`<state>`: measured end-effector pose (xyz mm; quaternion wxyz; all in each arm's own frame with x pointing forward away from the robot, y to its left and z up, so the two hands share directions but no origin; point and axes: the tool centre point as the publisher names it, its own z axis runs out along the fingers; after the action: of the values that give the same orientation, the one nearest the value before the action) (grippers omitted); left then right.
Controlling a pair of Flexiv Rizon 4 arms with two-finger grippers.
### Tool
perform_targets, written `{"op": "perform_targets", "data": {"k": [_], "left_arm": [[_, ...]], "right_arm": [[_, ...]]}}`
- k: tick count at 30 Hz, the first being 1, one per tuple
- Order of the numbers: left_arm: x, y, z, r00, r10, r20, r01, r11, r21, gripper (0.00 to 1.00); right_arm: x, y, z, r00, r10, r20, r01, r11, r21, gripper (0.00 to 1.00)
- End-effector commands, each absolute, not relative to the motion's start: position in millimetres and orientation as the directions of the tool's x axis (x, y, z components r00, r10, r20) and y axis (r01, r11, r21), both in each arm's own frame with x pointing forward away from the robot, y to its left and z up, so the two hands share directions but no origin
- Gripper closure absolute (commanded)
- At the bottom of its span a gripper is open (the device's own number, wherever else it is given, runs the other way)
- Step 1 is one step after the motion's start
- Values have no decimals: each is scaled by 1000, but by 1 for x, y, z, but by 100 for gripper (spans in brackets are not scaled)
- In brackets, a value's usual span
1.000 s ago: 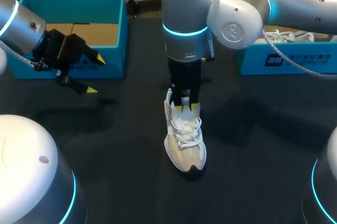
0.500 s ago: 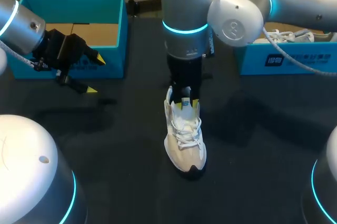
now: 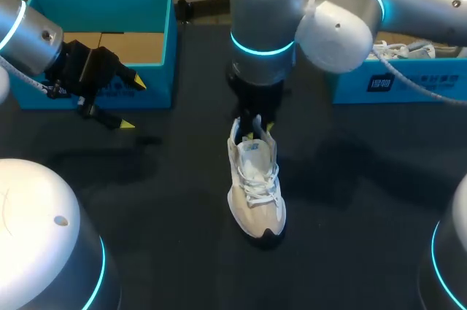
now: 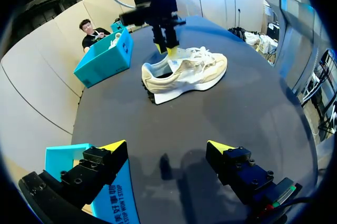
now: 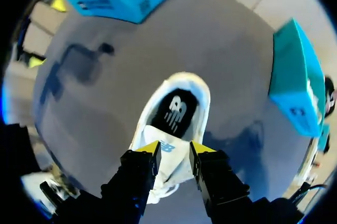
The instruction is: Take the shoe out of the shoebox, open the shoe tongue, remove and reinsert the insole, then place the shoe into the shoebox
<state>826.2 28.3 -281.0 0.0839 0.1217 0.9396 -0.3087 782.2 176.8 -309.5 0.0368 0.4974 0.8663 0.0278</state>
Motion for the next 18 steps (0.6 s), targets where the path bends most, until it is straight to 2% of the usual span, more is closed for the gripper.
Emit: {"op": "perform_targets", "data": {"k": [1,3,6,8,10,18], "left_arm": [[825,29,-280,-956,178,-233,282,780,-558,0],[825,29,-280,-956,178,-233,282,780,-558,0],[825,29,-280,-956,178,-233,282,780,-558,0],[825,29,-280,-956,178,-233,282,780,-558,0],[825,29,-280,-956,178,-233,282,780,-558,0],[825,29,-280,-956,178,-233,282,780,-558,0]], "right_arm": [[790,179,-294,-800,588,-116,579,808,105,65],[799,187,-289,-859,492,-144,483,871,95,72],[808,190,-284,-903,397,-166,392,918,65,64],[812,190,-280,-913,361,-190,359,932,43,48],[814,189,-277,-923,335,-190,335,942,33,0],[815,190,-274,-924,323,-203,326,945,21,0]]}}
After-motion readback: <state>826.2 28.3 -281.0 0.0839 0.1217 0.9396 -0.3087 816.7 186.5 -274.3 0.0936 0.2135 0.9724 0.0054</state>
